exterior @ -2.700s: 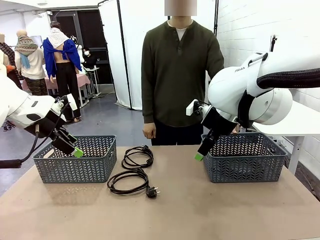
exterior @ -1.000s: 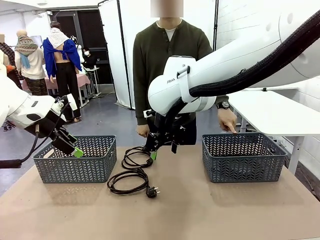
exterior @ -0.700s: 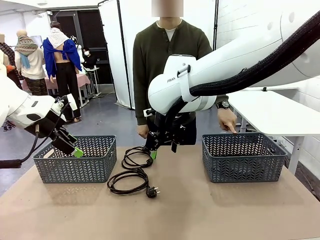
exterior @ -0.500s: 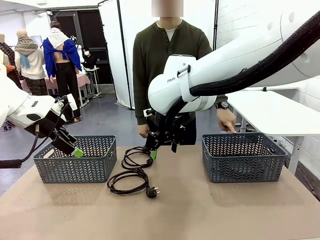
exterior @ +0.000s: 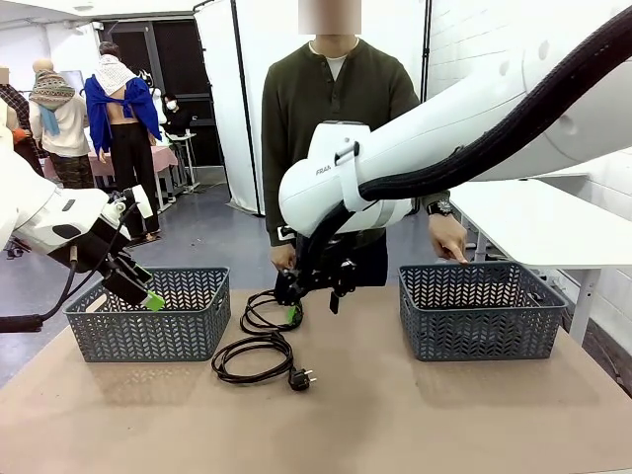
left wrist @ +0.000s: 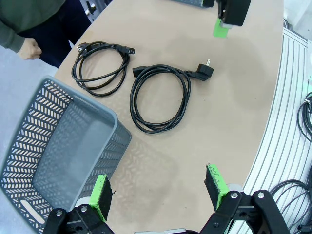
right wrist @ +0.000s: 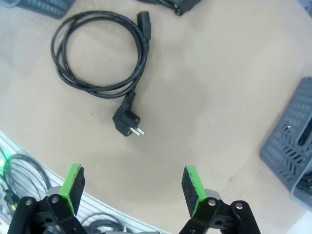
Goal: Organize the cables according to human instructions.
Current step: Pick up a bundle of cables and place it in the basket indicated by the human.
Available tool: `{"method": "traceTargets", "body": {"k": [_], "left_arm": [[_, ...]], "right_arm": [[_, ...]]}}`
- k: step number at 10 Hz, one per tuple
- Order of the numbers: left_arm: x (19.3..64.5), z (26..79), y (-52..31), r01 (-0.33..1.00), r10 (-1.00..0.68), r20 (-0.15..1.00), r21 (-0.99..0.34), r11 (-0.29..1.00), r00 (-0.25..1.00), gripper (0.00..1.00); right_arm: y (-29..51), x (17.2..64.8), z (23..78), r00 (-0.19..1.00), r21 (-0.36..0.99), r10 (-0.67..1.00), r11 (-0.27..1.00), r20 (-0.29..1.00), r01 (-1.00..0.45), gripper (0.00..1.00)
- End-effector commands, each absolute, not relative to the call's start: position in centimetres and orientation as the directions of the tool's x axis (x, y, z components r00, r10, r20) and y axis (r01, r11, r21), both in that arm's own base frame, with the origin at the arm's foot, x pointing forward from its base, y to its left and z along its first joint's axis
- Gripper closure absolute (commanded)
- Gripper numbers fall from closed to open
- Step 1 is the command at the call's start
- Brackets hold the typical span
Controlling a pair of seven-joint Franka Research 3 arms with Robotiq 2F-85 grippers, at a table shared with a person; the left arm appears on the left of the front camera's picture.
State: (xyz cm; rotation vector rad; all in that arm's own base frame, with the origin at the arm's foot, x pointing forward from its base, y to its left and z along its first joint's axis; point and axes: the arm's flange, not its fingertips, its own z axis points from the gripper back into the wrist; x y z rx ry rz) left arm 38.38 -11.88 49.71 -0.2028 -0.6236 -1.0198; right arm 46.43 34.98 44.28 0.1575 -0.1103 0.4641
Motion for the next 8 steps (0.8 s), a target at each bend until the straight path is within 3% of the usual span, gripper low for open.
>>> {"method": "traceTargets", "body": {"k": [1, 4, 8], "left_arm": [[38.6, 49.5, -11.5, 0.855, -0.73, 0.584, 0.114, 0.507, 0.355, 0.0], [38.6, 49.5, -11.5, 0.855, -0.73, 0.584, 0.114, 0.507, 0.355, 0.0], [38.6, 49.5, -11.5, 0.855, -0.73, 0.584, 0.114, 0.507, 0.355, 0.0]], "right_arm": [[37.2, 46.9, 44.0, 0.928, 0.074, 0.355, 0.929, 0.111, -0.364, 0.0], [38.7, 47.1, 42.1, 0.956, -0.015, 0.224, 0.974, 0.19, -0.226, 0.0], [40.2, 49.1, 40.0, 0.966, 0.01, 0.196, 0.98, 0.169, -0.201, 0.0]]}}
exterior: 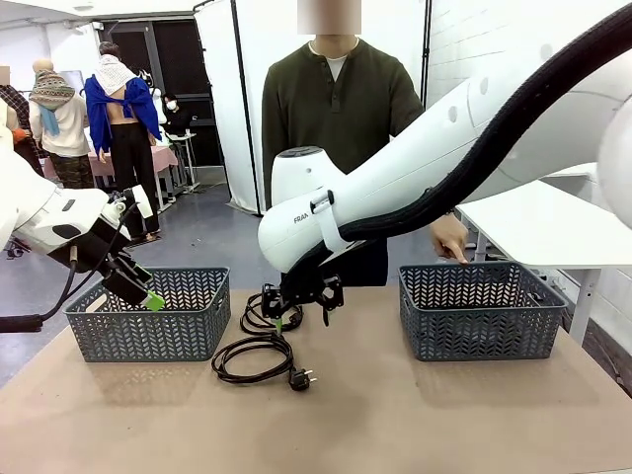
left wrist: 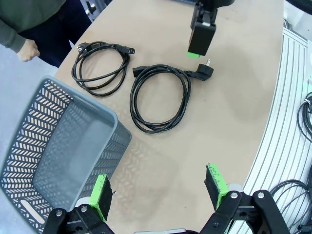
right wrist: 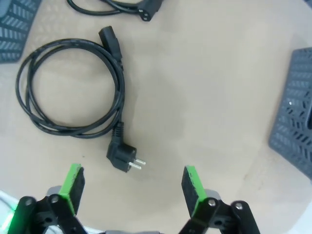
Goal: Organize the cables according to human instructions.
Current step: Pick up a bundle of cables and place it in the basket indicated by the human.
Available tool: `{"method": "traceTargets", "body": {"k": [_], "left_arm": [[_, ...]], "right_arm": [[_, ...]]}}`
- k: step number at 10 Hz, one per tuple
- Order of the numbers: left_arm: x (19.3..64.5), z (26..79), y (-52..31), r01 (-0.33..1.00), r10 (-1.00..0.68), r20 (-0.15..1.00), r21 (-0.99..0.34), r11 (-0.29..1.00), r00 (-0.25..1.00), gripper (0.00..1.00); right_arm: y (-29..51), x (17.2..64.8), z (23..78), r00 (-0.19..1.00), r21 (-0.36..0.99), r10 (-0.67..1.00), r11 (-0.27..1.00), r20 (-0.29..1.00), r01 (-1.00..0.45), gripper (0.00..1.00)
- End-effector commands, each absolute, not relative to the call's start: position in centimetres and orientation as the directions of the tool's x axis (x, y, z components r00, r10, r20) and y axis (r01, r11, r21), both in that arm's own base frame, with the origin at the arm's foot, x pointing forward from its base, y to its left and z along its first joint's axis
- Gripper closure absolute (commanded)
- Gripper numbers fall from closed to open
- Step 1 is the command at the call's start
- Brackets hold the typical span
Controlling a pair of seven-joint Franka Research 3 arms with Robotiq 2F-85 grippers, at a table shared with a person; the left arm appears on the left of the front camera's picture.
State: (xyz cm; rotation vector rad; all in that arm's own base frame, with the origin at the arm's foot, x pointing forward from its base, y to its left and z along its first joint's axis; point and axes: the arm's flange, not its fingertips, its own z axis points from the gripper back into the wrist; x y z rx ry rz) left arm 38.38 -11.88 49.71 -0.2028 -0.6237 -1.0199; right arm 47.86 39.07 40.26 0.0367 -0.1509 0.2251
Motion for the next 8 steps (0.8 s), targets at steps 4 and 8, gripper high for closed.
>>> {"method": "traceTargets", "body": {"k": [4, 8], "left_arm": [[38.61, 49.54, -11.49, 0.855, -0.73, 0.584, 0.114, 0.507, 0.355, 0.0], [38.61, 49.54, -11.49, 0.855, -0.73, 0.584, 0.114, 0.507, 0.355, 0.0]], "right_arm": [[40.79, 50.42, 38.78, 0.974, 0.009, 0.177, 0.984, 0.138, -0.18, 0.0], [40.11, 50.16, 38.71, 0.969, 0.032, 0.206, 0.977, 0.139, -0.212, 0.0]]}}
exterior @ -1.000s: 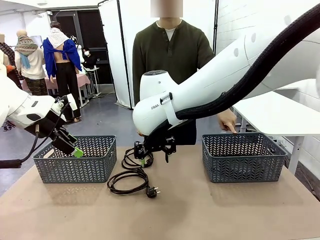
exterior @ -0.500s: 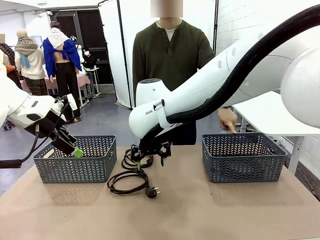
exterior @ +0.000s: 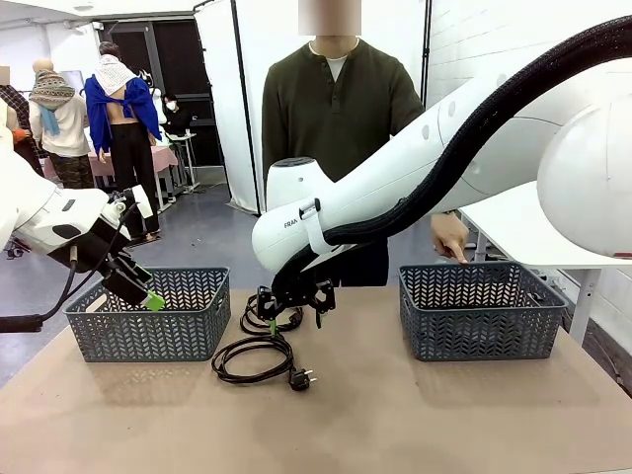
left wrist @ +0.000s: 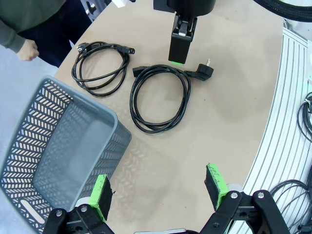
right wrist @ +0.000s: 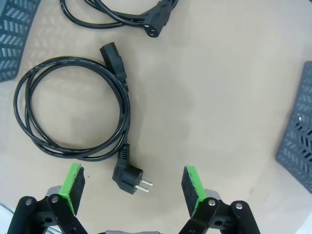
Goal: Organize the cables according to human instructions.
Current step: Pick up a bundle of cables and place it in the basket indicated by the human.
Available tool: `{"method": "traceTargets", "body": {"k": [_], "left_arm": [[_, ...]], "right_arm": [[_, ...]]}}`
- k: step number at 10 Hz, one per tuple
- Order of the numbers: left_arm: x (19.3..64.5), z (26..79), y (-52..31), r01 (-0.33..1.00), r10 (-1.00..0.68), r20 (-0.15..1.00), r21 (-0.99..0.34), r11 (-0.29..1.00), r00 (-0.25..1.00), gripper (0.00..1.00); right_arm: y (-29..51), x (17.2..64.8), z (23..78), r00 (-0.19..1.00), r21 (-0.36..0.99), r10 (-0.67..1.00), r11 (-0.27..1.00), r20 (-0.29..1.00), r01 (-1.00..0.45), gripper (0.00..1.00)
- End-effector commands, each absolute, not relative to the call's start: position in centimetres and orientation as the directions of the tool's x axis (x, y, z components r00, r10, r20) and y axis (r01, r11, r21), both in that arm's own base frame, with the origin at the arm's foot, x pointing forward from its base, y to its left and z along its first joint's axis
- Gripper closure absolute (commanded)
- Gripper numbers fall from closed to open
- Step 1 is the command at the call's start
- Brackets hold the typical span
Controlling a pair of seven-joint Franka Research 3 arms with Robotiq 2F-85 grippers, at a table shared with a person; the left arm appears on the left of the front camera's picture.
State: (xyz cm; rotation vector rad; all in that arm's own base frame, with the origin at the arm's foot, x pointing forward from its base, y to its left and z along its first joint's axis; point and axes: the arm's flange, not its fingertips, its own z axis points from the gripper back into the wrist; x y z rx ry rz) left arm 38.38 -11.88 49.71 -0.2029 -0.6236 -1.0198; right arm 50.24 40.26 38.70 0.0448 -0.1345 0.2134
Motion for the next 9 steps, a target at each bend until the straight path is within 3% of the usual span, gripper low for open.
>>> {"method": "traceTargets", "body": {"k": [1, 6, 9], "left_arm": [[38.6, 49.5, -11.5, 0.855, -0.73, 0.584, 0.114, 0.507, 0.355, 0.0], [38.6, 49.5, -11.5, 0.855, -0.73, 0.584, 0.114, 0.507, 0.355, 0.0], [38.6, 49.5, -11.5, 0.855, -0.73, 0.584, 0.114, 0.507, 0.355, 0.0]], "right_arm": [[40.1, 50.2, 38.7, 0.969, 0.032, 0.206, 0.977, 0.139, -0.212, 0.0], [40.8, 50.8, 37.1, 0.977, 0.017, 0.172, 0.984, 0.124, -0.175, 0.0], [41.1, 51.0, 36.0, 0.992, 0.003, 0.071, 0.997, 0.108, -0.072, 0.0]]}}
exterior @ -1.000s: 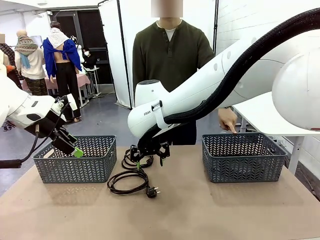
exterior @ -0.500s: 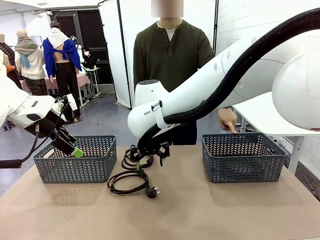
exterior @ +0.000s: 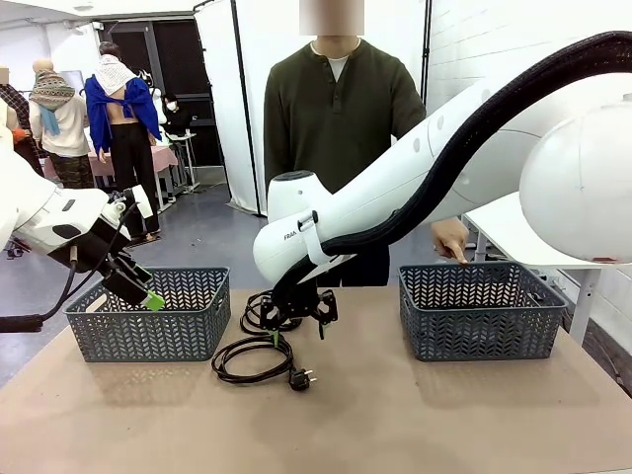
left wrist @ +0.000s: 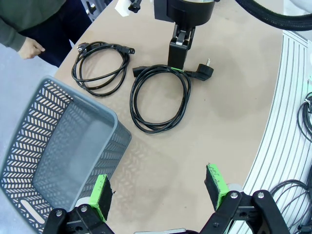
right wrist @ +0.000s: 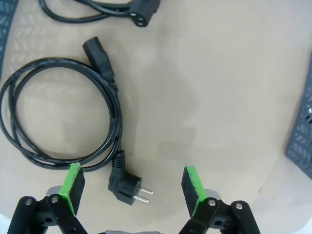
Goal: Organize the cables according to human instructions.
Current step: Pick up a bundle of cables and place it in the basket indicated by the human.
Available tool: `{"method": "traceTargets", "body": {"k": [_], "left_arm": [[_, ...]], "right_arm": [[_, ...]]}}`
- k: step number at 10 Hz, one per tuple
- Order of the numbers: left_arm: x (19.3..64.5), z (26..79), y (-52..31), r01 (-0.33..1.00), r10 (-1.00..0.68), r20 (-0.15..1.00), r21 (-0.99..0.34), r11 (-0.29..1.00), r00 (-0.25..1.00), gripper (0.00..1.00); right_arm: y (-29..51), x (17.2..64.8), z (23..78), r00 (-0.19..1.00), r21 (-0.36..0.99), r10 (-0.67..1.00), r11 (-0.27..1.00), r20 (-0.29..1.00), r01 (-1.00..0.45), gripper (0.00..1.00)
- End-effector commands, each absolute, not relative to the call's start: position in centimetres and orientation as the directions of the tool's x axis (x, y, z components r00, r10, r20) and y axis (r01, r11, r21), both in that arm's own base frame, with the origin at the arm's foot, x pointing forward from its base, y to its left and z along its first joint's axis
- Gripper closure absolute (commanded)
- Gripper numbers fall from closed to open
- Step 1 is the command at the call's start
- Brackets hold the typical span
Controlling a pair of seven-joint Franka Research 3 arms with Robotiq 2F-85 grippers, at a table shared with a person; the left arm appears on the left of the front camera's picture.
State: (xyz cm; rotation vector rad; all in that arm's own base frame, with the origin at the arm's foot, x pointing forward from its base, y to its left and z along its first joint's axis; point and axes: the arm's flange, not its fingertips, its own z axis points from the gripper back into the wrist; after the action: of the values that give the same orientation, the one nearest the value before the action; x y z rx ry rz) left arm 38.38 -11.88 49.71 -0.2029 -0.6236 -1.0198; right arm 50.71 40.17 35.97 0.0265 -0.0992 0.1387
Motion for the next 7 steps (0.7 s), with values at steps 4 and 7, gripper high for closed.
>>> {"method": "traceTargets", "body": {"k": [4, 7], "left_arm": [[38.6, 49.5, -11.5, 0.855, -0.73, 0.584, 0.114, 0.507, 0.355, 0.0], [38.6, 49.5, -11.5, 0.855, -0.73, 0.584, 0.114, 0.507, 0.355, 0.0]], "right_arm": [[41.3, 51.1, 34.6, 0.993, 0.021, -0.015, 1.0, 0.115, 0.012, 0.0], [41.5, 51.4, 33.7, 0.993, 0.015, -0.027, 1.0, 0.115, 0.025, 0.0]]}}
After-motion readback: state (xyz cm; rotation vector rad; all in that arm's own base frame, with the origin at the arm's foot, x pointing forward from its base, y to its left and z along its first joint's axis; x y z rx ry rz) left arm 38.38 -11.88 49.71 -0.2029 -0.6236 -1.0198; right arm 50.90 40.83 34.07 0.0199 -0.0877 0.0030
